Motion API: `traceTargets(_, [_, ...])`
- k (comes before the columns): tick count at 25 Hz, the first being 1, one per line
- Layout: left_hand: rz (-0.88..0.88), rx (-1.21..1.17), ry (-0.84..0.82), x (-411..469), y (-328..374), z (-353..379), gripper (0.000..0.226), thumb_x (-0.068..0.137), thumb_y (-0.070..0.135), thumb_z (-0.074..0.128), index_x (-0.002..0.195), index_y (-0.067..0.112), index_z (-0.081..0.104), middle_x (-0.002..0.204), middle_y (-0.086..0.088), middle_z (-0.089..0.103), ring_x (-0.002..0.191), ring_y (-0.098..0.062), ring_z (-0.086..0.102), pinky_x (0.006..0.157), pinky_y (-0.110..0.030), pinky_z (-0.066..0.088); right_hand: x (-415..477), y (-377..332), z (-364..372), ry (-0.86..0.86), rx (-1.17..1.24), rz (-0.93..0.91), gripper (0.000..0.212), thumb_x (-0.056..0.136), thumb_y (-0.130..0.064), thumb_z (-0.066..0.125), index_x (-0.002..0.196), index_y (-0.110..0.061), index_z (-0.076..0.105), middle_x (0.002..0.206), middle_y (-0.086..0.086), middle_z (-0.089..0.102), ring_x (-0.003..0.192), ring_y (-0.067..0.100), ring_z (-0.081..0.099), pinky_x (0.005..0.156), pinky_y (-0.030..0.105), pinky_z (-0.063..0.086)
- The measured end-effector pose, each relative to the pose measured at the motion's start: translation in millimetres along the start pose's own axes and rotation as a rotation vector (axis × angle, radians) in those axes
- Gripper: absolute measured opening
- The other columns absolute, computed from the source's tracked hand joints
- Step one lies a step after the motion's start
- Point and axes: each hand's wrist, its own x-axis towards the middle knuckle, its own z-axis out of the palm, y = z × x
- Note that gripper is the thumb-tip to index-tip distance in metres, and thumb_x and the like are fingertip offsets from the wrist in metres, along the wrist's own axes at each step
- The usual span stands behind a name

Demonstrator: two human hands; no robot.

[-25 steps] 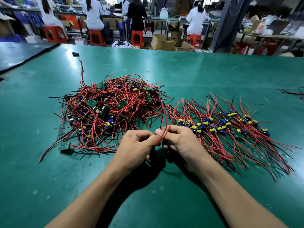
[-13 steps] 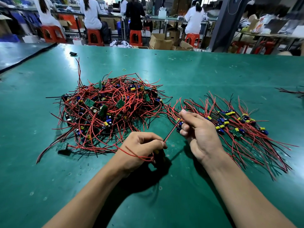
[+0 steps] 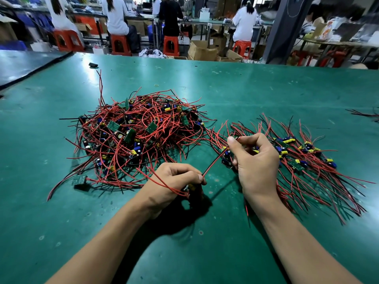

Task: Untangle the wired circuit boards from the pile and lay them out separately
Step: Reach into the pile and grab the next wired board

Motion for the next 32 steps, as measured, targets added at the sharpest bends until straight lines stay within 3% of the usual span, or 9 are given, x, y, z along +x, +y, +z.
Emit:
traceTargets(4, [-0.015,-0.038,0.01,-0.9,1.6,-0.1,0.011,0.069,0.016,0.065,0.065,0.01,0.075,0.062,-0.006,0.065,0.059,-0.015,0.059,0.058,-0.026,0.044,3.4,2.9,-2.2,0.037,-0.093,-0.092,0.018,0.086,-0.028,0.079,0.076,-0.023,0.064,0.072,0.002,0.066,0.061,0.023,0.059,0.063,0.038,0.05])
traceTargets(9, [-0.082,-0.15,0.059,-1.7,2.3,0.3,0.018,0.084,0.002,0.061,0.068,0.004,0.069,0.057,-0.01,0.061,0.05,-0.018,0.059,0.052,-0.026,0.037,0.7,4.1,-6.2,0.077,-0.426,-0.444,0.017,0.086,-0.021,0.078,0.076,-0.016,0.066,0.076,-0.004,0.061,0.066,0.01,0.053,0.066,0.019,0.042])
traceTargets(12, [-0.104,-0.205,0.065,-2.1,2.6,-0.8,0.012,0.081,0.009,0.066,0.071,0.006,0.071,0.059,-0.011,0.06,0.05,-0.022,0.059,0.059,-0.033,0.037,2.4,3.5,-7.2,0.072,-0.359,-0.336,0.014,0.086,-0.026,0.079,0.078,-0.02,0.069,0.078,-0.006,0.065,0.068,0.01,0.058,0.068,0.018,0.044])
traceTargets(16, [-0.093,-0.232,0.065,-1.7,3.6,-3.7,0.011,0.074,0.018,0.074,0.077,0.008,0.073,0.065,-0.011,0.063,0.052,-0.024,0.06,0.058,-0.03,0.04,2.4,-1.4,-5.6,-0.021,-0.162,-0.051,0.013,0.086,-0.035,0.078,0.088,-0.022,0.075,0.08,-0.002,0.071,0.067,0.016,0.06,0.069,0.033,0.05])
traceTargets(20, [-0.103,-0.264,0.098,-0.4,4.3,-0.1,0.016,0.075,0.025,0.071,0.079,0.01,0.075,0.069,-0.012,0.068,0.051,-0.023,0.063,0.05,-0.023,0.042,-1.9,-5.8,-4.3,-0.064,-0.121,-0.025,0.011,0.089,-0.035,0.076,0.088,-0.025,0.074,0.074,-0.005,0.069,0.058,0.007,0.056,0.059,0.025,0.047])
traceTargets(24, [-0.045,-0.351,0.15,-1.0,4.3,5.8,0.022,0.079,0.022,0.071,0.092,0.005,0.069,0.079,-0.015,0.072,0.056,-0.022,0.065,0.047,-0.021,0.046,-10.2,-8.5,-0.6,-0.267,-0.207,-0.162,0.005,0.087,-0.02,0.078,0.09,-0.021,0.075,0.079,-0.009,0.07,0.064,0.004,0.058,0.064,0.018,0.046])
traceTargets(27, [0.039,-0.349,0.213,-1.7,5.7,8.5,0.015,0.088,0.018,0.067,0.094,0.005,0.066,0.086,-0.016,0.075,0.057,-0.014,0.06,0.045,-0.018,0.047,-18.4,-6.2,1.8,-0.496,-0.26,-0.276,0.014,0.083,-0.012,0.079,0.084,-0.021,0.067,0.069,-0.015,0.063,0.053,0.005,0.051,0.055,0.013,0.038])
traceTargets(29, [0.093,-0.315,0.245,-2.1,8.9,8.0,0.013,0.089,0.021,0.065,0.094,0.009,0.063,0.088,-0.012,0.076,0.054,-0.008,0.055,0.045,-0.016,0.044,-19.0,-4.5,-0.1,-0.608,-0.264,-0.288,0.02,0.079,-0.02,0.081,0.083,-0.026,0.062,0.068,-0.017,0.061,0.05,0.005,0.052,0.051,0.012,0.037])
traceTargets(32, [0.166,-0.384,0.251,-3.5,13.3,10.0,0.009,0.093,0.018,0.061,0.095,0.01,0.058,0.096,-0.013,0.076,0.053,-0.005,0.062,0.048,-0.019,0.049,-22.0,-3.1,1.0,-0.714,-0.365,-0.319,0.03,0.072,-0.048,0.081,0.084,-0.033,0.058,0.078,-0.02,0.062,0.056,0.006,0.055,0.054,0.016,0.042])
